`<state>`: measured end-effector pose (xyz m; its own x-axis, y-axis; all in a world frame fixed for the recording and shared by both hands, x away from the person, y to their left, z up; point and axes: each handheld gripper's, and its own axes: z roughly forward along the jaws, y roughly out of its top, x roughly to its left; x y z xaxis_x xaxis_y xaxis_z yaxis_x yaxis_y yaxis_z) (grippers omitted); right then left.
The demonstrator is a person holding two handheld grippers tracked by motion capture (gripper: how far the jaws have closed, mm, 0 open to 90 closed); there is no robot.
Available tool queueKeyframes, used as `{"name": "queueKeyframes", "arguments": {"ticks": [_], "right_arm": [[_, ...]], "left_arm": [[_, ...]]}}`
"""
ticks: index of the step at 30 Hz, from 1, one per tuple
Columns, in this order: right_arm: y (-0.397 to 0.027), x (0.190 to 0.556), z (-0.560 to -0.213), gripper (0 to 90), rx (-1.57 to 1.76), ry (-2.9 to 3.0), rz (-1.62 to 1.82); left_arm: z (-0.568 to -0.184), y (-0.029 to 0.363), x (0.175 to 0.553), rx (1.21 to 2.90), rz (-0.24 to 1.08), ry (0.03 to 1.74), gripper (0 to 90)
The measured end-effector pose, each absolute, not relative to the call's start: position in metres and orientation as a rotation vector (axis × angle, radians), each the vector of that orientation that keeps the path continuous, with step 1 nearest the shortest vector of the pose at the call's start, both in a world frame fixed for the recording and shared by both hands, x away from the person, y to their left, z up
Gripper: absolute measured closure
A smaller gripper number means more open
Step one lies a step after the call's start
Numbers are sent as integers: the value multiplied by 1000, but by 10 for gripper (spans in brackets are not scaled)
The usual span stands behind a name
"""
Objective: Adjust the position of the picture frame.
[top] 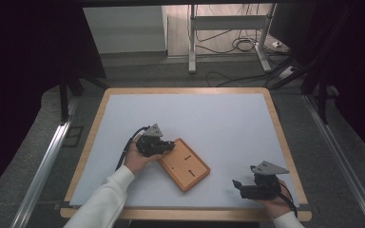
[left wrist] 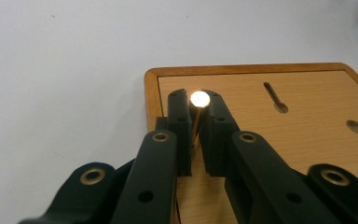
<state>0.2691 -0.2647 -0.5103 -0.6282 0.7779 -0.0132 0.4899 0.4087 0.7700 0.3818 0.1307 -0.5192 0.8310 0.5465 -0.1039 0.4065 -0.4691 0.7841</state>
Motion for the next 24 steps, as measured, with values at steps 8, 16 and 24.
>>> {"name": "queueKeyframes", "arguments": {"ticks": [8,16,24], "right_arm": [[-264,268,-510,134,1087,2301,1074],[-264,267,-509,134,1083,2301,1075],[-262,268,-507,161,1084,2301,1067]], "left_arm": [[-525,131,381,2118,222,725,819],[-506,153,358,2039,306,879,385],[-506,170,332,2015,326,954,298]]}}
